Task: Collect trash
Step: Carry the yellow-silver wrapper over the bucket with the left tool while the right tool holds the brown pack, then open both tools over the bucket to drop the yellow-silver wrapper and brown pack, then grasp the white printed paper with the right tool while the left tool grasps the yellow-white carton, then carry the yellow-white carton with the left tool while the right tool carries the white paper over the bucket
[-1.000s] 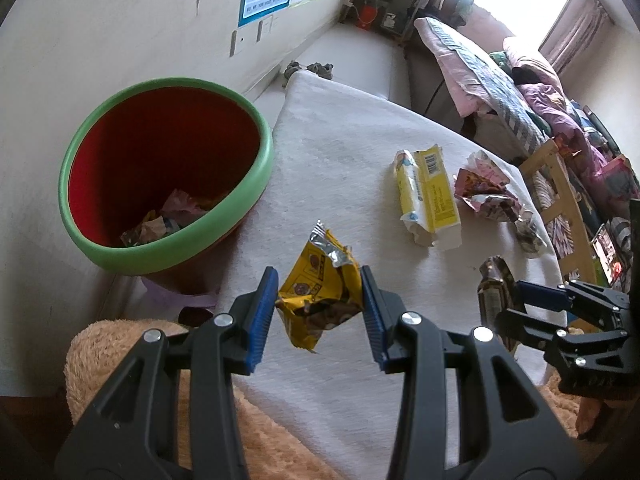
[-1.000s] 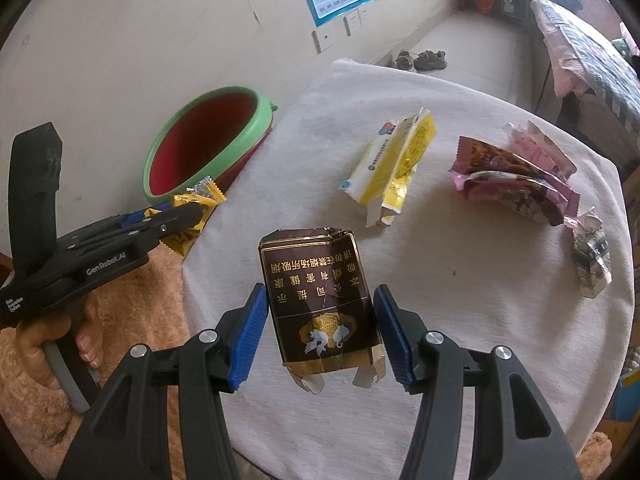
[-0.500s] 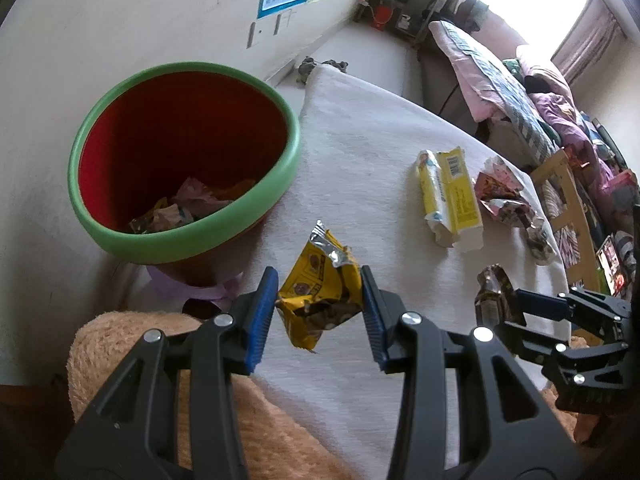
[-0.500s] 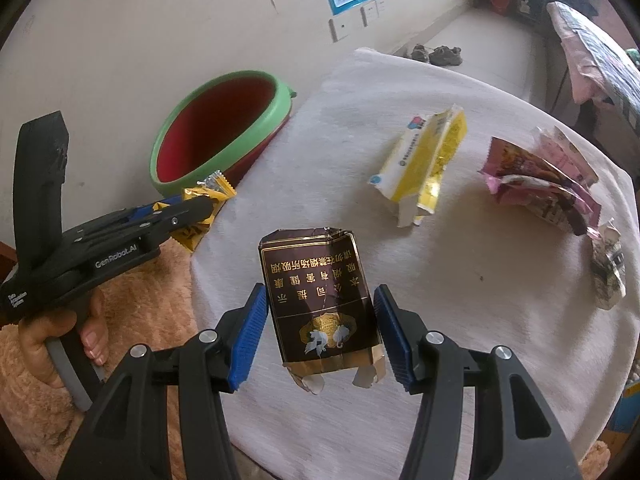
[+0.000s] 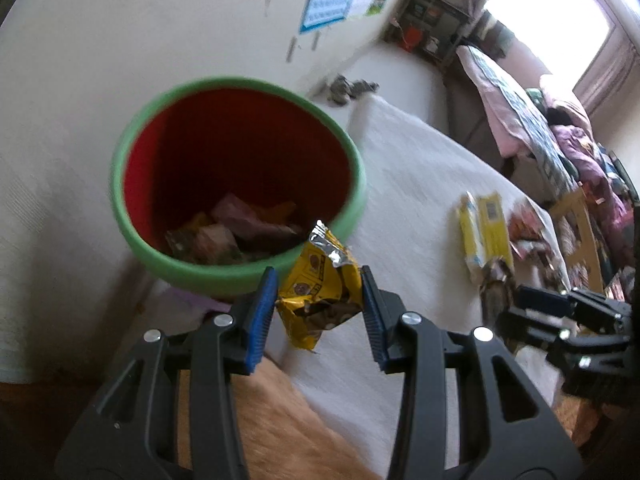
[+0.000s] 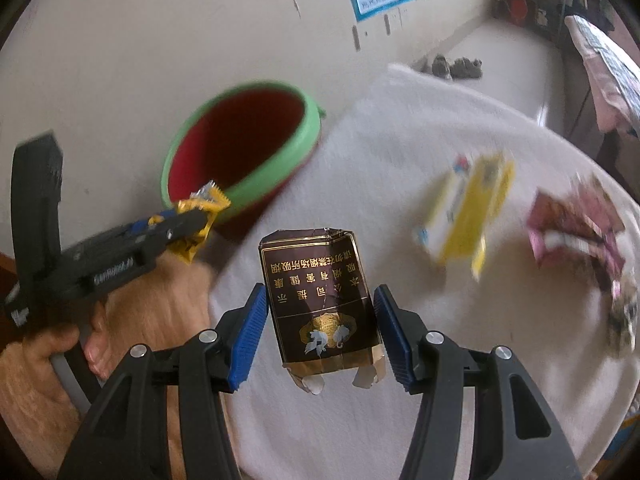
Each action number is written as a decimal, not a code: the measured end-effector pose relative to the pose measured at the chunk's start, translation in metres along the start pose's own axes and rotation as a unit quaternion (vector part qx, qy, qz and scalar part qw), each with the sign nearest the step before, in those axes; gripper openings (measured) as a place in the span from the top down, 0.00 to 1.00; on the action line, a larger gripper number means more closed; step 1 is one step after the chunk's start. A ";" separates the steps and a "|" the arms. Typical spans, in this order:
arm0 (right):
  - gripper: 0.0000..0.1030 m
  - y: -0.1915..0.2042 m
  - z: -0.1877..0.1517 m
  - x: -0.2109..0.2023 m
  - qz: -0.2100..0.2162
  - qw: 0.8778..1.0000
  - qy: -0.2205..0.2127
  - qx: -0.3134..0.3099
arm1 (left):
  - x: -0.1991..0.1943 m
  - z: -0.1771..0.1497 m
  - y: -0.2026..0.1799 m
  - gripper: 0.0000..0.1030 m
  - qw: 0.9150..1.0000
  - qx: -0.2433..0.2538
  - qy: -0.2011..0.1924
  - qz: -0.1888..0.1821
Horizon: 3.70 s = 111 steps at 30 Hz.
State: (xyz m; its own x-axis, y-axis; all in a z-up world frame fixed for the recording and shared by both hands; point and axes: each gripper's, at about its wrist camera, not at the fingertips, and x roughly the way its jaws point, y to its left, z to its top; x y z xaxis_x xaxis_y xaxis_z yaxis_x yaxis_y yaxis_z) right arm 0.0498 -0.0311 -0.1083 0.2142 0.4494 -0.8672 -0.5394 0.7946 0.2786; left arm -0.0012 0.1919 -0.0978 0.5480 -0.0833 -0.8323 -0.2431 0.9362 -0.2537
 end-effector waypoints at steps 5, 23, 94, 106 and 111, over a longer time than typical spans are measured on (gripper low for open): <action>0.48 0.019 0.048 0.010 0.032 0.999 -0.025 0.005 | 0.000 0.025 0.030 0.62 0.999 -0.030 -0.008 0.034; 0.32 0.007 0.083 0.004 0.054 0.996 -0.066 0.039 | 0.012 0.033 0.057 0.34 0.996 -0.082 0.002 0.038; 0.58 -0.157 -0.105 -0.100 -0.134 0.976 -0.071 0.155 | 0.071 -0.031 -0.118 0.55 0.986 0.104 0.129 -0.025; 0.58 -0.146 -0.104 -0.095 -0.129 0.979 -0.062 0.144 | 0.073 -0.035 -0.114 0.52 0.985 0.103 0.134 -0.030; 0.58 -0.141 -0.105 -0.089 -0.124 0.981 -0.055 0.142 | 0.075 -0.038 -0.111 0.50 0.985 0.097 0.142 -0.032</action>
State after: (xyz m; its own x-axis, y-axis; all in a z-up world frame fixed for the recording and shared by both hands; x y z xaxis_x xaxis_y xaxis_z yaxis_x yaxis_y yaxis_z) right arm 0.0210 -0.2258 -0.1137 0.4048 0.2578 -0.8773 -0.2144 0.9595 0.1830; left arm 0.0371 0.0685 -0.1507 0.3048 -0.2100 -0.9290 -0.0427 0.9714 -0.2335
